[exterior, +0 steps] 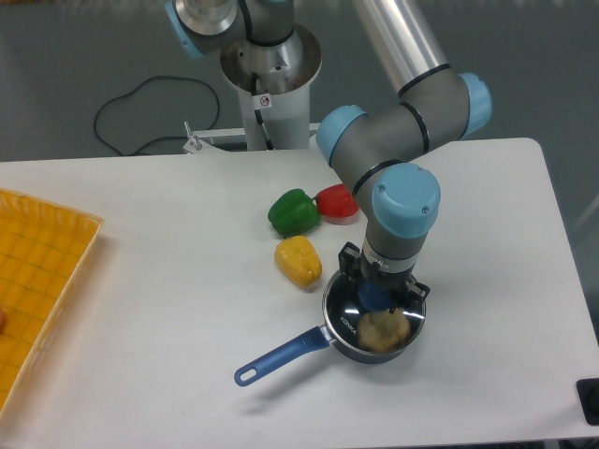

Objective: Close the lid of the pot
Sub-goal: 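Hold the lid on the saucepan by its knob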

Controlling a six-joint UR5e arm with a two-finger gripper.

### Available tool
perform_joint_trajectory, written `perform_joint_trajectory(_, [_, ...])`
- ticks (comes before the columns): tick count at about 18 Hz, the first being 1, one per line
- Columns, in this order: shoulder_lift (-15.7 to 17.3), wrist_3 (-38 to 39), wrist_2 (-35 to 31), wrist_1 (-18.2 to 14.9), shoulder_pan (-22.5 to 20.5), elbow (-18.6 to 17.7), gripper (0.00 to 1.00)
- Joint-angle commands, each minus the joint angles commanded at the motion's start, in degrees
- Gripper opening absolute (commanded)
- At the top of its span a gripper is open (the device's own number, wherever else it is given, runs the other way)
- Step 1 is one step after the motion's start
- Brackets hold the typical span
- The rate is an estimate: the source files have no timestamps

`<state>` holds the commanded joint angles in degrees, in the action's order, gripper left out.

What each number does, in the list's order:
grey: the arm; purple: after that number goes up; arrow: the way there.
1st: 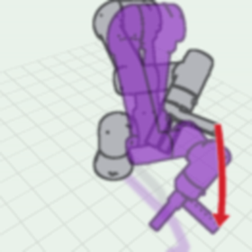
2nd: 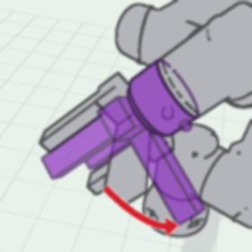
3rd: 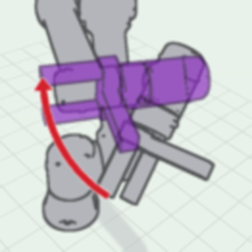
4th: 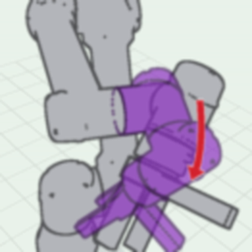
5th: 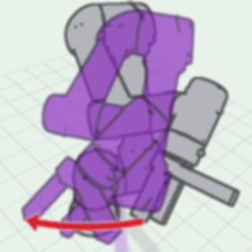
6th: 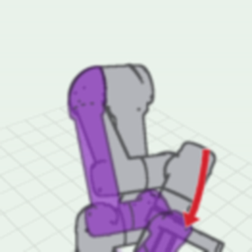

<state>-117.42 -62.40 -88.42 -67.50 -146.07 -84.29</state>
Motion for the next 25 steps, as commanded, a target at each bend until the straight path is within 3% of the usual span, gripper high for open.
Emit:
perform_joint_trajectory(8, [-0.2, -0.2, 0.0, 0.0, 0.0, -0.2, 0.49])
perform_joint_trajectory(11, [-0.2, -0.2, 0.0, 0.0, 0.0, -0.2, 0.54])
perform_joint_trajectory(15, [-0.2, -0.4, 0.1, 0.1, 0.1, -0.2, 0.71])
perform_joint_trajectory(21, [-0.2, -0.4, 0.0, 0.1, 0.1, -0.2, 0.76])
perform_joint_trajectory(25, [-0.1, -0.3, 0.0, 0.2, 0.1, -0.2, 0.99])
